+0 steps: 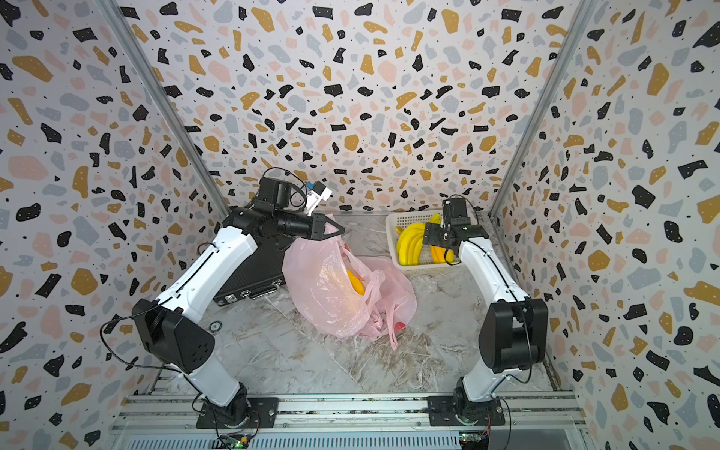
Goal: Place the banana into a plastic bag & tie a knot
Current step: Pick up the banana from the basket.
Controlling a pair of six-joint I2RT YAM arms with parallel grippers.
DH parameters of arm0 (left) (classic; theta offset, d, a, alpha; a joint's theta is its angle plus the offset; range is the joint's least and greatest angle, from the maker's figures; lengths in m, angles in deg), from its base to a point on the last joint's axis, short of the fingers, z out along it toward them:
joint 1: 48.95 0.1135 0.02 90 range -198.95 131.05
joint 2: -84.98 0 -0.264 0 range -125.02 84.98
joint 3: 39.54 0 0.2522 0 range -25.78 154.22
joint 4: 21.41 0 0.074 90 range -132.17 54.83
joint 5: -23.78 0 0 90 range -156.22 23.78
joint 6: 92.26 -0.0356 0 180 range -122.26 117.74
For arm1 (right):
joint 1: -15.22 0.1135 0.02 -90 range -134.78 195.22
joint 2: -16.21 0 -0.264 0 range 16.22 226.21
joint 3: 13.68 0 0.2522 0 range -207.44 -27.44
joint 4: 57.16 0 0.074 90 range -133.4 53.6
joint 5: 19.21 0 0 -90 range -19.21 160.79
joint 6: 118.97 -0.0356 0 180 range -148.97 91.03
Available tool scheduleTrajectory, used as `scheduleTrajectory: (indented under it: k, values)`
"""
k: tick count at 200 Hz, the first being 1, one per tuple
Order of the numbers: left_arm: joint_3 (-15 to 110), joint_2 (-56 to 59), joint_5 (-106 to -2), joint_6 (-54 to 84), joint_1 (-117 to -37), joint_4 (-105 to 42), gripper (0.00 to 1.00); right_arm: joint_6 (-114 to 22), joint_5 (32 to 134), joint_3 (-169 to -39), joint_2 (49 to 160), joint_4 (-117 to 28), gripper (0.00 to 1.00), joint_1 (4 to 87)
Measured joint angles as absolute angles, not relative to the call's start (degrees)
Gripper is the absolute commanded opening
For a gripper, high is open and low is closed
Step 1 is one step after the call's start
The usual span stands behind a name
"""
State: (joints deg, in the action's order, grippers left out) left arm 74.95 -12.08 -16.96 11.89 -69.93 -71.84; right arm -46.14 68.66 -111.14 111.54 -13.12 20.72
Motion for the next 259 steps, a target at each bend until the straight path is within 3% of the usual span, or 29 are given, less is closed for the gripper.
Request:
scheduleTrajectory:
  k: [48, 116, 162, 193, 223, 259]
  values:
    - [74.6, -12.1, -16.7, 11.9, -69.5, -71.4, 0.0, -41.8, 75.0, -115.8, 120.4, -12.1, 0.72, 12.9]
    - [74.3, -12.1, -16.1, 11.9, -69.2, -71.0, 0.0, -36.0, 80.6, -125.2, 131.7, -9.7, 0.64, 13.4]
    - [74.3, -12.1, -16.1, 11.9, -69.2, -71.1, 0.0, -34.3, 81.6, -128.9, 136.3, -8.1, 0.5, 13.4]
    - [74.3, -12.1, -16.2, 11.9, -69.2, -71.1, 0.0, -33.5, 81.2, -129.2, 136.7, -7.8, 0.36, 13.4]
    - [74.3, -12.1, -16.2, 12.0, -69.2, -71.0, 0.0, -33.9, 79.6, -127.4, 135.2, -8.8, 0.31, 13.6]
    - [74.3, -12.1, -17.1, 12.4, -69.2, -71.1, 0.0, -35.8, 76.5, -121.4, 125.6, -10.9, 0.28, 13.7]
